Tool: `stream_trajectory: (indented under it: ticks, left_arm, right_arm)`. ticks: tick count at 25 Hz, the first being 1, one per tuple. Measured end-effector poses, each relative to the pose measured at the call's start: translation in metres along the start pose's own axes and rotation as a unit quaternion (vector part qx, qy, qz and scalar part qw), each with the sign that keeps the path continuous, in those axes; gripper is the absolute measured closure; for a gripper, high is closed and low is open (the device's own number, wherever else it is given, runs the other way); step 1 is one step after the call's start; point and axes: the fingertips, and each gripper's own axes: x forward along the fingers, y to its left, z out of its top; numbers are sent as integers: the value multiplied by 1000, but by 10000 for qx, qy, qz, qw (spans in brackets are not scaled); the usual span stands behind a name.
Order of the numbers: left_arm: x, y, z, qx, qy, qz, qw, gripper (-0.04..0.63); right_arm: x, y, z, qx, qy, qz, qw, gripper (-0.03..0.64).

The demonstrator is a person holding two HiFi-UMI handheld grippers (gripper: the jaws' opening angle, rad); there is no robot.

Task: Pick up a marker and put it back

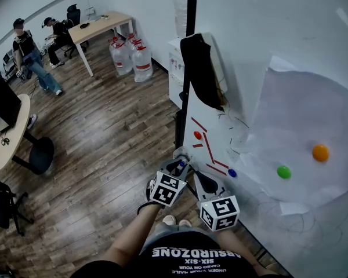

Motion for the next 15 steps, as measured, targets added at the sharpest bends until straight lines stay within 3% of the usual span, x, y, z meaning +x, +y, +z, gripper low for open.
stream_trajectory:
  ticks: [15]
  left_arm:
    - [-5,9,6,-14,-202,139,9997,482]
  right_arm:
    - [1,5,2,-3,-34,48,10000,618]
